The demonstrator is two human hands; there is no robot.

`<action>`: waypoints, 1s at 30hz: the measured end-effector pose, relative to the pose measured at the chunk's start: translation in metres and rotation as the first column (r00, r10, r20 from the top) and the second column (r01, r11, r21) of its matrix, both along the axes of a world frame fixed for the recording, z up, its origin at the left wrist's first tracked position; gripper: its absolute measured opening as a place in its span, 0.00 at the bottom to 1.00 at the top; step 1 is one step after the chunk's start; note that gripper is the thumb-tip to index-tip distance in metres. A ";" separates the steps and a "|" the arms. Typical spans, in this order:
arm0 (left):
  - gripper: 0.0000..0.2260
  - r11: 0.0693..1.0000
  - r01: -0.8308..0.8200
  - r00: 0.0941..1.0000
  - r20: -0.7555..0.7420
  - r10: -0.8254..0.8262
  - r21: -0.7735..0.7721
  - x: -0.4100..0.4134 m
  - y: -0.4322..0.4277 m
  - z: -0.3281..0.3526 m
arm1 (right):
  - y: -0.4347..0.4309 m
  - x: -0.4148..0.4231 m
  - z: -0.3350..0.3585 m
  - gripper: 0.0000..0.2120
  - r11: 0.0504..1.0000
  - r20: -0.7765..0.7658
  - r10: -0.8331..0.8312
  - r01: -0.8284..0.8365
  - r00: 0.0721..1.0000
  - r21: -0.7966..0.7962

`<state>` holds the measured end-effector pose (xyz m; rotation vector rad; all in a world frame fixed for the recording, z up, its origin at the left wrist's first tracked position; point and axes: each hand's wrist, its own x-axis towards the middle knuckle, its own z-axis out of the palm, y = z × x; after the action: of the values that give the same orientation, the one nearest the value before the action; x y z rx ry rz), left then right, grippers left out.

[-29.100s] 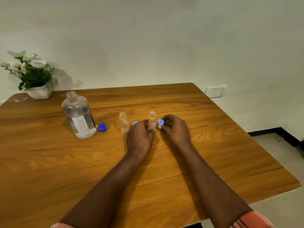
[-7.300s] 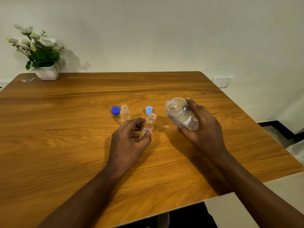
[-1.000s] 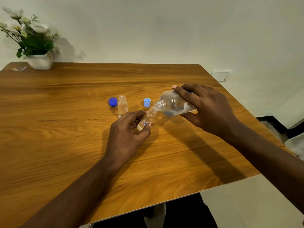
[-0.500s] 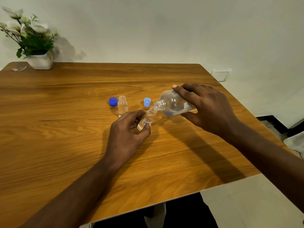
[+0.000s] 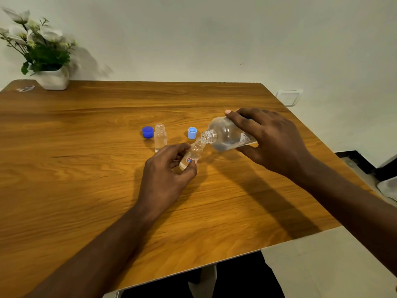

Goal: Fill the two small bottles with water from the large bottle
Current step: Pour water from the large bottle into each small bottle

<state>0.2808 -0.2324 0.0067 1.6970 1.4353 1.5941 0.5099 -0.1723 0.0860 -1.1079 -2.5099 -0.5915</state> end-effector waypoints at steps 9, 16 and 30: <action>0.16 1.000 0.008 1.000 0.011 -0.008 -0.013 0.000 -0.002 0.002 | 0.000 0.000 0.001 0.34 1.000 0.009 0.002 -0.002 1.000 -0.009; 0.16 1.000 0.008 1.000 0.009 -0.008 -0.026 0.000 -0.002 0.002 | 0.000 0.000 0.001 0.34 1.000 0.011 0.005 -0.005 1.000 -0.005; 0.16 0.999 0.010 1.000 0.012 -0.010 -0.045 0.000 -0.001 0.001 | 0.002 0.000 0.000 0.34 1.000 0.015 0.006 -0.006 1.000 0.005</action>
<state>0.2806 -0.2333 0.0080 1.6635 1.4443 1.5521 0.5097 -0.1700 0.0860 -1.0981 -2.5221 -0.6071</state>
